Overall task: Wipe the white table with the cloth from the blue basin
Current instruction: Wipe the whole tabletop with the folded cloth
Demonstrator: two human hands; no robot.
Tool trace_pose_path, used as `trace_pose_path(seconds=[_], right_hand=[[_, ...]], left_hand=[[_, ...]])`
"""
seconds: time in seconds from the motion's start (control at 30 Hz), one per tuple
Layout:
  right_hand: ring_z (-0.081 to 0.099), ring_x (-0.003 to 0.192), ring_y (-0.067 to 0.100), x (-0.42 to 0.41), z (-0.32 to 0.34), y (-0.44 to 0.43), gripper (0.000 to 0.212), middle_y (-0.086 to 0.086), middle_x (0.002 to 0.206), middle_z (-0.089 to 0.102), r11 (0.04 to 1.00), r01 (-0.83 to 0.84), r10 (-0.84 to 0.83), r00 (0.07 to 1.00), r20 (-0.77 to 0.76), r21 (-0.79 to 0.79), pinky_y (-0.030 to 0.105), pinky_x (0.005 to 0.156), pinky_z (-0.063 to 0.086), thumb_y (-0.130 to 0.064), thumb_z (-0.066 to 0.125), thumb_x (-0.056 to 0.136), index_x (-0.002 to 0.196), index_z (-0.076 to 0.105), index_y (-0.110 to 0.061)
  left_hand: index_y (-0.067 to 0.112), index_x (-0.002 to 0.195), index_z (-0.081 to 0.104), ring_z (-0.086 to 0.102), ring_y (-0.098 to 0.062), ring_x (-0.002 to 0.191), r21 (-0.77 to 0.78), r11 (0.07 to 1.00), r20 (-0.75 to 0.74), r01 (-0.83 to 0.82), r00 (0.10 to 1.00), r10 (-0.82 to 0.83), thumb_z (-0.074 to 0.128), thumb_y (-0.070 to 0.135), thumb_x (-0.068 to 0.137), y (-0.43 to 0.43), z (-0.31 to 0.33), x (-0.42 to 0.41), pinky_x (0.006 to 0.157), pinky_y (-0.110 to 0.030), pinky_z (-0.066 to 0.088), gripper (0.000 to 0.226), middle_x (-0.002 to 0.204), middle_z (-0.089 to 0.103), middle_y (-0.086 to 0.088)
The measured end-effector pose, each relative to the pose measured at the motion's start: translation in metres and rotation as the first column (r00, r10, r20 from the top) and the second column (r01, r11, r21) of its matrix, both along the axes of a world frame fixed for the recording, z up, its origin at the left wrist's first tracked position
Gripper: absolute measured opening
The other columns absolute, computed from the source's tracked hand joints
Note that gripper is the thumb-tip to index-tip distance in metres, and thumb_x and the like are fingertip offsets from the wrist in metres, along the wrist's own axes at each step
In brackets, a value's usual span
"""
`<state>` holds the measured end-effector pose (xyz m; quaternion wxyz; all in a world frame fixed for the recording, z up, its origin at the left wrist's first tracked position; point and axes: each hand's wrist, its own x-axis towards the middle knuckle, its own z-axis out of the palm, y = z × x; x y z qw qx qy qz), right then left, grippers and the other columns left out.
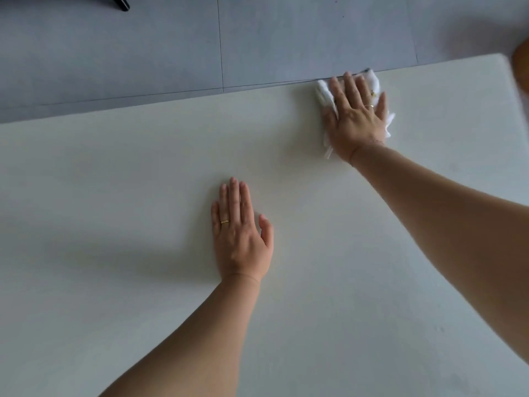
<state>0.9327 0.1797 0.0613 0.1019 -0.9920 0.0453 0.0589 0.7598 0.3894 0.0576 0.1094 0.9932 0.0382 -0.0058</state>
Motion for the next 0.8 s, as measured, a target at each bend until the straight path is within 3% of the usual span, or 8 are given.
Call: trace_pose_path(seconds=[0.1, 0.2, 0.27, 0.33, 0.53, 0.67, 0.73, 0.8], right_hand=[[-0.005, 0.147, 0.019, 0.006, 0.002, 0.048, 0.057, -0.004, 0.160, 0.000, 0.970, 0.242, -0.241, 0.968, -0.073, 0.003, 0.056, 0.112, -0.009, -0.041, 0.026, 0.097, 0.150, 0.007, -0.032], [-0.005, 0.147, 0.021, -0.007, 0.000, 0.104, 0.058, -0.004, 0.160, 0.001, 0.981, -0.194, 0.195, 0.979, -0.059, 0.013, 0.057, 0.111, -0.009, -0.043, 0.027, 0.097, 0.150, 0.007, -0.032], [-0.001, 0.147, 0.019, -0.012, 0.004, 0.104, 0.056, -0.006, 0.160, 0.005, 0.878, -0.478, 0.477, 0.877, -0.053, -0.007, 0.054, 0.113, -0.007, -0.046, 0.026, 0.098, 0.150, 0.009, -0.033], [0.002, 0.147, 0.017, -0.005, 0.006, 0.075, 0.055, -0.007, 0.160, 0.006, 0.824, -0.566, 0.565, 0.824, -0.046, -0.024, 0.051, 0.115, -0.004, -0.047, 0.025, 0.098, 0.150, 0.010, -0.034], [0.000, 0.146, 0.014, -0.001, 0.006, -0.049, 0.053, -0.005, 0.160, 0.006, 0.997, -0.071, 0.071, 0.997, -0.025, 0.006, 0.049, 0.116, -0.004, -0.047, 0.022, 0.099, 0.150, 0.012, -0.035], [-0.006, 0.146, 0.020, -0.002, 0.007, -0.008, 0.058, -0.001, 0.160, -0.002, 0.939, 0.343, -0.340, 0.936, -0.090, 0.029, 0.054, 0.114, -0.006, -0.042, 0.024, 0.097, 0.151, 0.007, -0.030], [-0.008, 0.146, 0.021, -0.015, 0.005, 0.029, 0.059, -0.001, 0.160, -0.003, 0.982, 0.181, -0.176, 0.981, -0.083, 0.051, 0.055, 0.112, -0.008, -0.041, 0.027, 0.097, 0.151, 0.006, -0.029], [-0.005, 0.147, 0.019, -0.037, 0.007, 0.041, 0.058, -0.002, 0.160, 0.000, 0.981, -0.190, 0.192, 0.980, -0.052, 0.046, 0.052, 0.113, -0.009, -0.043, 0.027, 0.097, 0.150, 0.008, -0.030]], left_hand=[[0.004, 0.144, 0.033, 0.024, -0.027, 0.143, 0.005, 1.000, -0.003, -0.005, 1.000, 0.005, 0.034, 0.030, 0.087, 0.000, -0.001, 0.000, 0.116, -0.041, 0.018, 0.063, 0.154, 0.028, -0.012], [0.003, 0.144, 0.034, 0.027, -0.028, 0.142, 0.018, 1.000, 0.001, -0.007, 1.000, 0.007, 0.034, 0.029, 0.087, 0.000, 0.001, -0.001, 0.116, -0.041, 0.018, 0.062, 0.153, 0.029, -0.011], [0.003, 0.143, 0.035, 0.028, -0.028, 0.141, 0.019, 1.000, 0.003, -0.008, 1.000, 0.008, 0.034, 0.028, 0.087, 0.000, 0.001, 0.000, 0.116, -0.041, 0.018, 0.062, 0.153, 0.030, -0.011], [0.002, 0.143, 0.036, 0.028, -0.028, 0.141, 0.024, 1.000, 0.010, 0.000, 1.000, 0.000, 0.035, 0.028, 0.087, 0.000, 0.001, 0.000, 0.116, -0.041, 0.018, 0.061, 0.152, 0.031, -0.012], [0.002, 0.143, 0.035, 0.026, -0.029, 0.142, 0.023, 1.000, 0.016, 0.003, 1.000, -0.003, 0.032, 0.028, 0.087, -0.001, 0.001, 0.001, 0.116, -0.042, 0.018, 0.062, 0.153, 0.031, -0.013], [0.002, 0.143, 0.035, 0.026, -0.029, 0.142, 0.040, 0.999, 0.011, 0.005, 1.000, -0.006, 0.033, 0.028, 0.087, 0.000, 0.001, 0.001, 0.116, -0.041, 0.017, 0.062, 0.153, 0.030, -0.014], [0.002, 0.143, 0.035, 0.025, -0.029, 0.142, 0.045, 0.999, 0.008, 0.002, 1.000, -0.002, 0.033, 0.029, 0.086, -0.001, 0.002, 0.000, 0.116, -0.041, 0.018, 0.062, 0.153, 0.030, -0.014], [0.002, 0.142, 0.036, 0.026, -0.028, 0.142, 0.044, 0.999, 0.017, -0.003, 1.000, 0.002, 0.032, 0.029, 0.087, -0.002, 0.003, 0.000, 0.116, -0.042, 0.019, 0.062, 0.152, 0.031, -0.014]])
